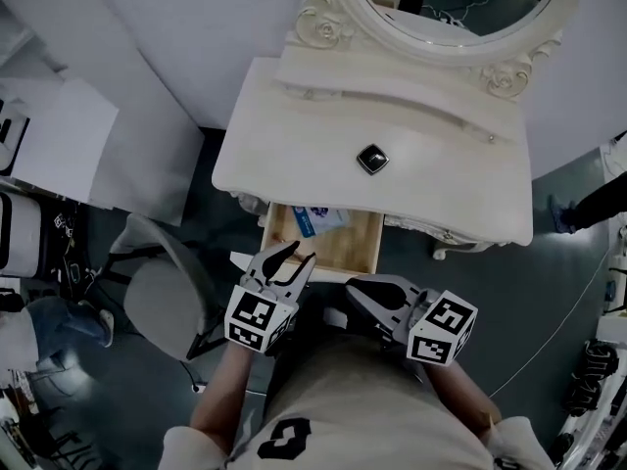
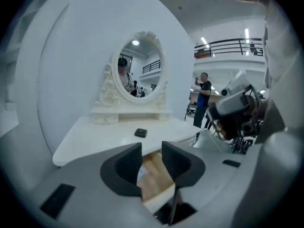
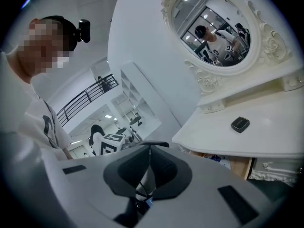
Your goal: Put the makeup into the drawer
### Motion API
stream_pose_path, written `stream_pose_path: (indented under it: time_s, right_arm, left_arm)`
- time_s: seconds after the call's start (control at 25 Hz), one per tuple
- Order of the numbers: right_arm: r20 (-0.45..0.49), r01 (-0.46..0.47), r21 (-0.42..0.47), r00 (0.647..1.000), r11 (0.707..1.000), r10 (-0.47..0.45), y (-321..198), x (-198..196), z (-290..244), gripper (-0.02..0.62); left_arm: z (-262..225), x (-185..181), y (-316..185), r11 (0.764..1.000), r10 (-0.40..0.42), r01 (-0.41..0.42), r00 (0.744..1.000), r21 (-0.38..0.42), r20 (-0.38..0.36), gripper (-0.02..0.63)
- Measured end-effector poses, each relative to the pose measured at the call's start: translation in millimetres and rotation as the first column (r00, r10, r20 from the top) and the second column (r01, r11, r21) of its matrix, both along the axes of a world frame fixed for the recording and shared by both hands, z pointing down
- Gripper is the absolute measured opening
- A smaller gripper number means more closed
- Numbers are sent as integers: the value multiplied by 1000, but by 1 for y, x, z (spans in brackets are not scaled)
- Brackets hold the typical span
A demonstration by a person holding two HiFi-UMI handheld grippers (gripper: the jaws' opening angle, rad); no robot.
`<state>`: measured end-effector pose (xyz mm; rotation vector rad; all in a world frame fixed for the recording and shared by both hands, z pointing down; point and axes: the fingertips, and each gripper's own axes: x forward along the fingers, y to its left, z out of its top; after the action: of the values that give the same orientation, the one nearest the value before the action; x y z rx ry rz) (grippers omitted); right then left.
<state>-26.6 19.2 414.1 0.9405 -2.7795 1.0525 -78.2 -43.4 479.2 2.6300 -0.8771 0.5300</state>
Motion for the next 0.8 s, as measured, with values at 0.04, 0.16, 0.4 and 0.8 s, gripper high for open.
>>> stream_pose_path:
  time_s: [0.04,0.16,0.4,0.8]
  right_arm:
    - [-5,1,10,1000,1000,-1,1,-3,-2,29]
    - [-23,4,37,1000,999,-3,8,-15,-7,29]
    - [-53,-42,52,998,998,45,26,-27,-10,29]
    - [-66,-108,41,992,993,111,35,-13,-8,29]
  left_arm:
    - [-9,1,5,1000,5,-5,1000,15,-26,159]
    - [-28,-2,16,998,35,-33,998,44,-51,64]
    - [-51,-7,35,989,127,-122,990,80,-58,55]
    - [-67,7,53,972,209,-200,976,120,-66,55]
